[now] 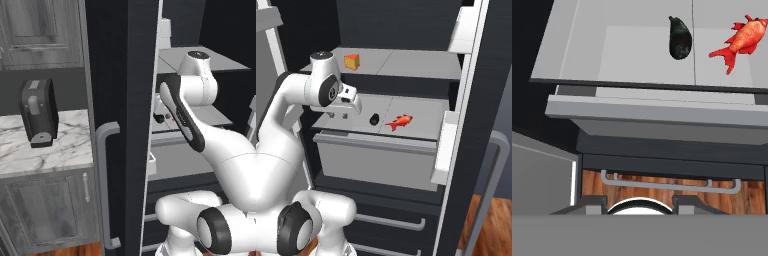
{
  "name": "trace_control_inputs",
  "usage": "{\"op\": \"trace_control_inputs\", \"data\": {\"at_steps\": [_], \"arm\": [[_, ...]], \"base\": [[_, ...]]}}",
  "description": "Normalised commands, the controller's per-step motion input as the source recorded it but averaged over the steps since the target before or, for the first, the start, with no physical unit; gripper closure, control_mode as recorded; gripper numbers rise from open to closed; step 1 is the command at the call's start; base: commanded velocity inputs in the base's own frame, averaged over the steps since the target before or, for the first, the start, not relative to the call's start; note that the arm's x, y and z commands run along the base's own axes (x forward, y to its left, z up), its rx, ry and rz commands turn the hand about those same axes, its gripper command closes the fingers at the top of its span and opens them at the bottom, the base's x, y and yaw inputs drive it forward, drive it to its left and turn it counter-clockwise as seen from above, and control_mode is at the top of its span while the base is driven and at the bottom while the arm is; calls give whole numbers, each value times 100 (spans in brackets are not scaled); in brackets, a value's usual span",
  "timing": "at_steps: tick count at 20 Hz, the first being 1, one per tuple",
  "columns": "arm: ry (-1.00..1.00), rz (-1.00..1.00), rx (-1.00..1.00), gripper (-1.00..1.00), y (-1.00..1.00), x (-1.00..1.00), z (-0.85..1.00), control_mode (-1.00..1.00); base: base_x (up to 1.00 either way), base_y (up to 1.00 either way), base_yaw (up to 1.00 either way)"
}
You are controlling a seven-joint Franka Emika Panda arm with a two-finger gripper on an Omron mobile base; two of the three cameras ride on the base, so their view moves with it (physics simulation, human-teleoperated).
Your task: Take the cheese, fish, and eggplant from the fridge and place them on the plate on the dining counter to create an appetizer plate.
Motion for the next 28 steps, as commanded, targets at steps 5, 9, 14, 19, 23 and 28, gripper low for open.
{"op": "trace_control_inputs", "data": {"at_steps": [5,9,14,19,23,28], "arm": [[0,0,0,-100,-1,-3,0,-100],[-1,0,0,-100,-19,-11,0,-100],[-1,-1,0,-100,-20,-7,0,-100],[-9,0,0,-100,-16,0,-6,-100],[-11,0,0,-100,-15,0,-29,-100],[-7,0,0,-100,-11,11,-44,-100]], "base": [[0,0,0],[0,0,0],[0,0,0],[0,0,0],[0,0,0],[0,0,0]]}}
